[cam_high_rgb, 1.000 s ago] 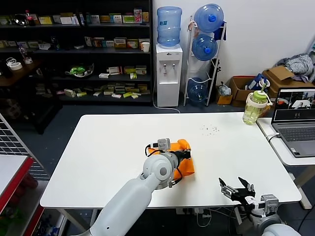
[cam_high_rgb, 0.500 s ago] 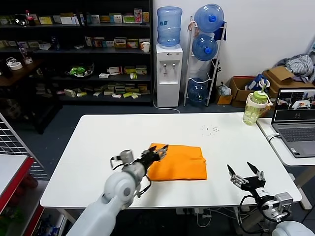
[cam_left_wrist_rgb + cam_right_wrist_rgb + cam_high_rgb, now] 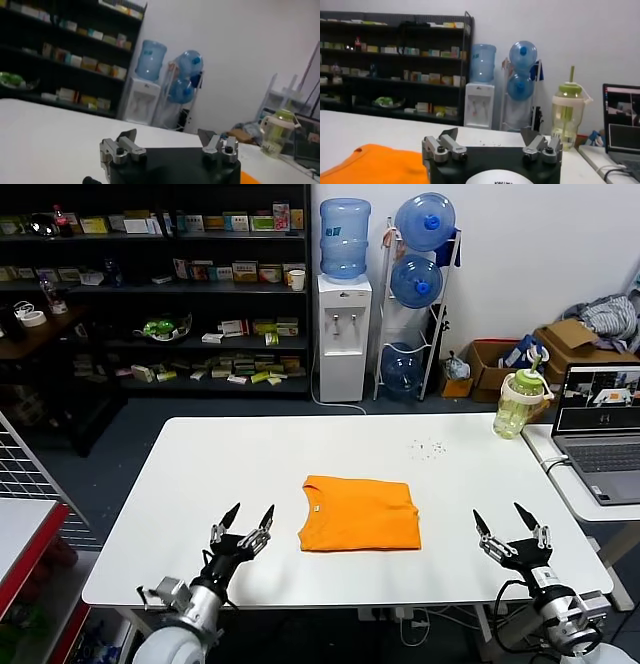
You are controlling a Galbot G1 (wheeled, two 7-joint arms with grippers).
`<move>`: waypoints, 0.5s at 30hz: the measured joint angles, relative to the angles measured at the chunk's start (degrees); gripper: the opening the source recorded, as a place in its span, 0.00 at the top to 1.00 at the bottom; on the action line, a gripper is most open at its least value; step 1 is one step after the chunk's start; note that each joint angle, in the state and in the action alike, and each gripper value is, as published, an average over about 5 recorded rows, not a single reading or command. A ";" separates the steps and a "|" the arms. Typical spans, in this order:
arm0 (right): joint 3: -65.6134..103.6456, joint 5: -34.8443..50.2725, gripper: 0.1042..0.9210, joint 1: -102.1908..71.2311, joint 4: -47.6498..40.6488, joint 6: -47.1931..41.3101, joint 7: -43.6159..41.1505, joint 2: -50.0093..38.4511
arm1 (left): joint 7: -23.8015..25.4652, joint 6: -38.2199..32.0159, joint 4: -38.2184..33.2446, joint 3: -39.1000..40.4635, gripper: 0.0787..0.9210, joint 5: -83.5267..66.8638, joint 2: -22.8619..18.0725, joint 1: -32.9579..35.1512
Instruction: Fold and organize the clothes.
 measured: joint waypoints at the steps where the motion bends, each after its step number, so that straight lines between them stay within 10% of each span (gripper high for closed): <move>1: 0.19 -0.52 0.12 -0.15 -0.07 0.92 -0.26 0.50 | 0.93 -1.50 -0.20 -0.83 0.12 1.05 -0.62 1.17; 15: 3.32 -5.60 0.12 -2.38 -0.84 10.58 -2.42 8.10 | 8.95 -14.05 -1.66 -8.28 0.12 8.29 -6.14 10.43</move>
